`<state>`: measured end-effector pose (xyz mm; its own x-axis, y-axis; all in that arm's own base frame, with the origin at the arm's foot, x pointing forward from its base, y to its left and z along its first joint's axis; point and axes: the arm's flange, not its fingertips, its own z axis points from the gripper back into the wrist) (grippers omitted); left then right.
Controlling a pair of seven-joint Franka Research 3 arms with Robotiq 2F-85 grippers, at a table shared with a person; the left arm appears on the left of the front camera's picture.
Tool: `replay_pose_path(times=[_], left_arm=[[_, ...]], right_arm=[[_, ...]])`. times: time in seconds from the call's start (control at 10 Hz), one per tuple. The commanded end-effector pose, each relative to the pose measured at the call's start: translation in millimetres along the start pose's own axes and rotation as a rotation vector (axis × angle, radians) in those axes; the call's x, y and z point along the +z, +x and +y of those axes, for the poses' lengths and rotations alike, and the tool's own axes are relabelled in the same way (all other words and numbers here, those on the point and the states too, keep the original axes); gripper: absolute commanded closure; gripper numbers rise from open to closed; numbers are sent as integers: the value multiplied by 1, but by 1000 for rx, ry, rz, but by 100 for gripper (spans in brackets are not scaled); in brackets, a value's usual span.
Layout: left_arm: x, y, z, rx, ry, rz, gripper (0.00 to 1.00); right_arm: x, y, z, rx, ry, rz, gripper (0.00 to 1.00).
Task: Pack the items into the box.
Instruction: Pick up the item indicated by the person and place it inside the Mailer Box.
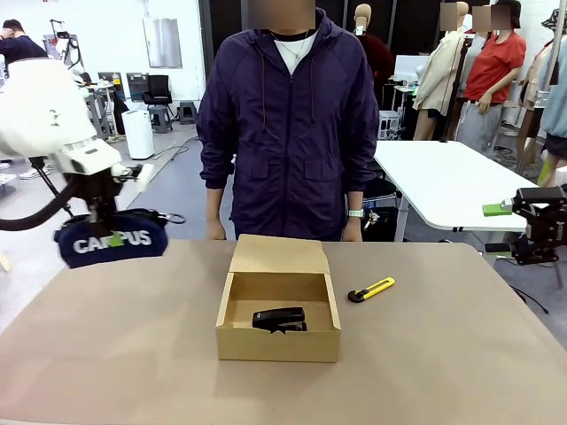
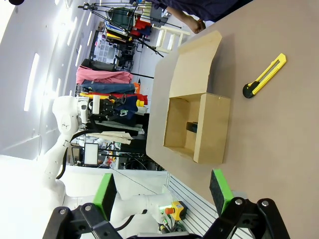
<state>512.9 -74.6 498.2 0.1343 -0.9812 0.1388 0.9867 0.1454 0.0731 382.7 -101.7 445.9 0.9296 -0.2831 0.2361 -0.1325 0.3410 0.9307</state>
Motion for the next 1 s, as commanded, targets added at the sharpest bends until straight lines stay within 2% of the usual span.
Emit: replay_pose_path(times=[0.0, 0.1, 0.4, 0.5, 0.9], left_arm=[[1, 77, -15, -66, -36, 12, 100], [-7, 113, -19, -87, -64, 61, 100], [-47, 222, -33, -258, -49, 83, 100], [-61, 243, -35, -327, -109, 70, 100], [-113, 304, -50, -319, -127, 118, 100]], right_arm=[[3, 1, 1, 9, 0, 10, 0], [3, 1, 1, 9, 0, 10, 0], [3, 1, 1, 9, 0, 10, 0], [3, 1, 1, 9, 0, 10, 0], [3, 1, 1, 9, 0, 10, 0]])
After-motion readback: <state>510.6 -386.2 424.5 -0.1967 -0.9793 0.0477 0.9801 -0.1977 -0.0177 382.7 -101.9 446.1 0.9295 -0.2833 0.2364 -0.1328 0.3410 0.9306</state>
